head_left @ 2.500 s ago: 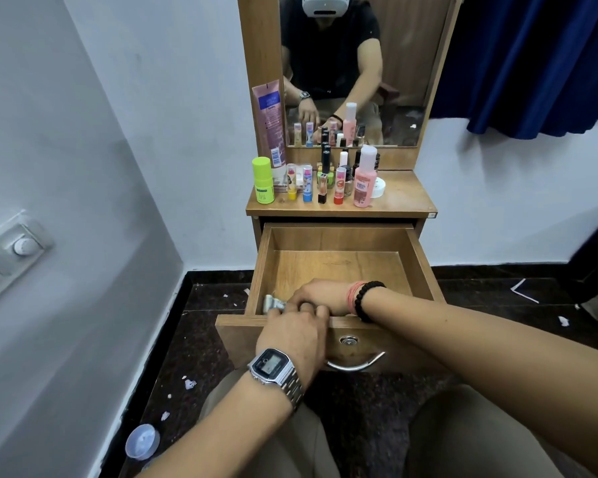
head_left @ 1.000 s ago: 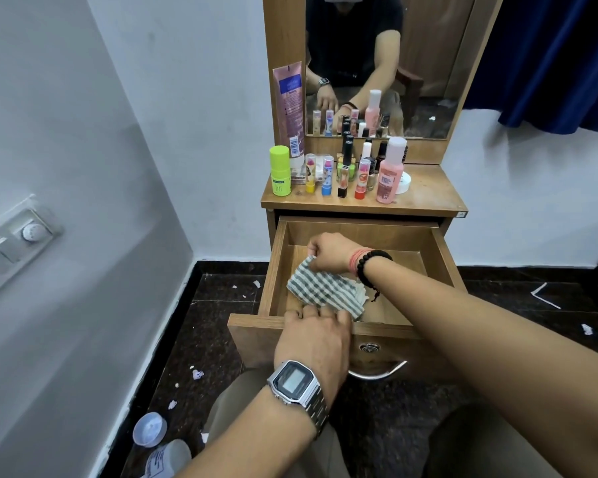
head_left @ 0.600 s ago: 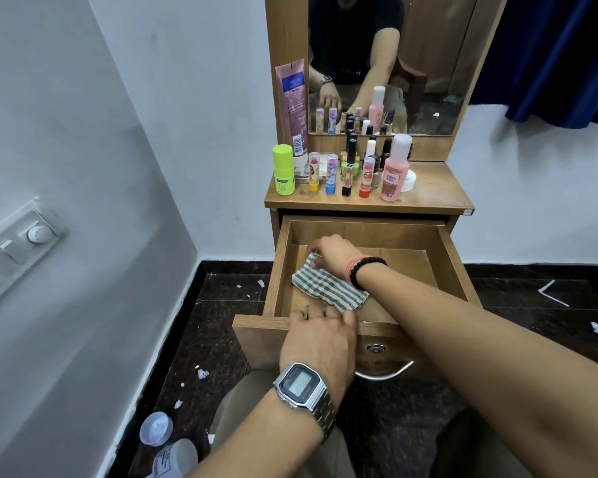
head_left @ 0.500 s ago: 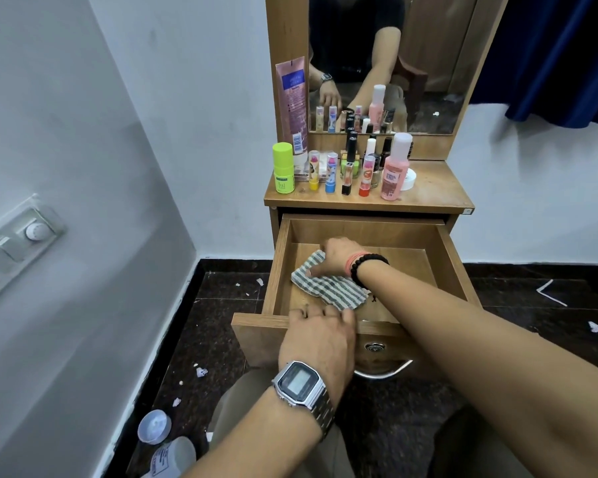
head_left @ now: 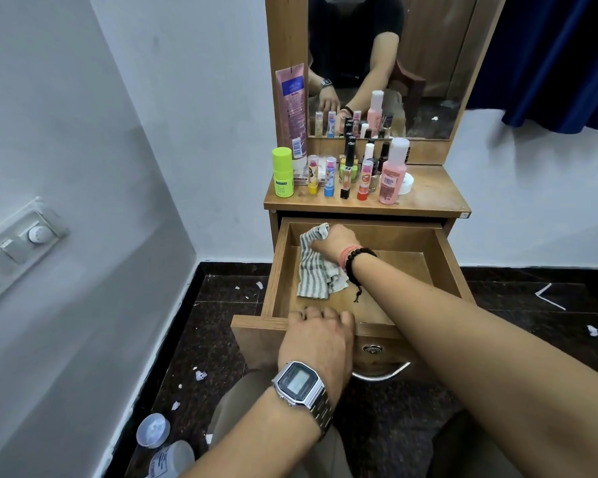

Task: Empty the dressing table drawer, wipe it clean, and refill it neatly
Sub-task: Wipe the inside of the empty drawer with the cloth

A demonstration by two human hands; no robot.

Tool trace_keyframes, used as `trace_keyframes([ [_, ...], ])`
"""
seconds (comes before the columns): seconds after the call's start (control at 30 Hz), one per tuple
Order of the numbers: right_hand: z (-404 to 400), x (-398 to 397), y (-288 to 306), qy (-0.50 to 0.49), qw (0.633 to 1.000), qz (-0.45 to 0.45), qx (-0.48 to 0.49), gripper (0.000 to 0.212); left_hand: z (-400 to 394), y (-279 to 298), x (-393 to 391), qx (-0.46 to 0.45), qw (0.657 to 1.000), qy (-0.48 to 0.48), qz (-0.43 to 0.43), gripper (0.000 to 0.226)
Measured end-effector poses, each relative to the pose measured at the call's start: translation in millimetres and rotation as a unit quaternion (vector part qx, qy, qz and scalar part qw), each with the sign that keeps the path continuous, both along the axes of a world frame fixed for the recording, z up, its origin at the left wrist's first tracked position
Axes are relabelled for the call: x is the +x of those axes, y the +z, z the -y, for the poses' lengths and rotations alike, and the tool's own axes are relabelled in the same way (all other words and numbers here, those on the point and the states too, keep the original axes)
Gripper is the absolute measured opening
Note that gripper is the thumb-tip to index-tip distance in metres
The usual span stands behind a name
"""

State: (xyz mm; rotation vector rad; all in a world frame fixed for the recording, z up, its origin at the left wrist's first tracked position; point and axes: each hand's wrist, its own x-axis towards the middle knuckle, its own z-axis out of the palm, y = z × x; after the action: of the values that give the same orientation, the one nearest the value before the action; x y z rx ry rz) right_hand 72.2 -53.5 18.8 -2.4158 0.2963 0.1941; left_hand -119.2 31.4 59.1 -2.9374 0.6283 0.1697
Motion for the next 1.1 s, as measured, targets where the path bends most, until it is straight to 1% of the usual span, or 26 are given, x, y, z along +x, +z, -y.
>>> trace_keyframes([
  [0.07,-5.0,4.2,-6.3,-0.024,0.994,-0.029,0.104,0.033,-0.5,-0.4,0.2,0.000,1.000,0.001,0.000,0.027],
  [0.13,-11.3,5.0,-12.9,-0.045,0.977,-0.044,0.206,0.044,-0.6,-0.6,0.1,0.005,1.000,-0.001,0.001,0.028],
  [0.17,-15.5,4.0,-15.3,-0.046,0.969,-0.049,0.237,0.049,-0.6,-0.9,0.2,0.008,1.000,-0.002,0.002,0.028],
  [0.23,-23.9,-0.7,-16.1,-0.027,0.963,-0.060,0.262,0.058,0.1,-0.8,0.6,0.013,1.000,-0.004,0.003,0.029],
  [0.27,-27.6,-3.4,-15.4,-0.010,0.964,-0.064,0.258,0.062,0.3,-0.5,0.9,0.015,1.000,-0.004,0.004,0.030],
  [0.33,-30.5,-9.3,-15.1,0.032,0.973,-0.074,0.215,0.067,0.8,0.1,0.6,0.014,1.000,-0.003,0.005,0.030],
  [0.4,-28.1,-17.3,-16.9,0.080,0.980,-0.096,0.152,0.056,1.3,0.8,0.0,0.019,1.000,-0.005,0.007,0.032],
  [0.5,-25.2,-34.2,-15.3,0.151,0.969,-0.149,0.129,0.031,1.5,0.7,-0.3,0.036,0.999,-0.007,0.005,0.037],
  [0.53,-24.9,-40.5,-12.4,0.184,0.967,-0.151,0.092,0.027,2.2,1.0,-0.3,0.042,0.999,-0.006,0.002,0.040],
  [0.6,-26.1,-49.0,-5.6,0.243,0.961,-0.132,-0.020,0.030,2.7,2.0,0.2,0.056,0.998,-0.003,-0.002,0.045],
  [0.63,-26.4,-52.4,-2.0,0.251,0.959,-0.126,-0.038,0.031,3.3,2.4,0.0,0.058,0.998,-0.001,-0.002,0.045],
  [0.67,-26.4,-53.3,0.1,0.251,0.959,-0.129,-0.029,0.030,3.5,2.6,-0.1,0.057,0.998,0.001,-0.001,0.045],
  [0.7,-26.1,-53.9,1.6,0.233,0.962,-0.141,0.014,0.026,3.4,2.9,-0.1,0.054,0.999,0.002,-0.001,0.044],
  [0.77,-23.8,-54.6,4.7,0.167,0.957,-0.179,0.156,0.014,2.8,3.3,-0.6,0.047,0.999,0.000,-0.003,0.040],
  [0.83,-18.9,-50.9,6.1,0.092,0.937,-0.177,0.287,0.024,2.0,3.7,-1.0,0.037,0.999,-0.002,-0.004,0.035],
  [0.87,-16.1,-45.5,5.2,0.053,0.928,-0.159,0.333,0.028,1.6,3.5,-0.8,0.031,1.000,-0.001,-0.002,0.034],
  [0.9,-14.0,-40.9,5.8,0.017,0.921,-0.135,0.364,0.027,1.6,3.3,-0.6,0.025,1.000,-0.001,0.000,0.032],
  [0.97,-9.2,-28.3,4.9,-0.037,0.924,-0.071,0.373,0.011,1.7,2.7,-0.2,0.019,1.000,-0.001,-0.003,0.030],
  [1.0,-7.0,-22.3,3.9,-0.053,0.937,-0.033,0.345,0.003,1.6,2.4,-0.1,0.022,1.000,-0.002,-0.007,0.029],
  [1.07,-7.3,-15.6,-0.8,-0.071,0.956,0.015,0.285,0.004,0.9,2.0,0.7,0.027,1.000,-0.003,-0.013,0.030],
  [1.1,-9.4,-14.4,-4.1,-0.073,0.958,0.023,0.277,0.014,1.2,1.8,0.7,0.027,1.000,-0.004,-0.013,0.030],
])
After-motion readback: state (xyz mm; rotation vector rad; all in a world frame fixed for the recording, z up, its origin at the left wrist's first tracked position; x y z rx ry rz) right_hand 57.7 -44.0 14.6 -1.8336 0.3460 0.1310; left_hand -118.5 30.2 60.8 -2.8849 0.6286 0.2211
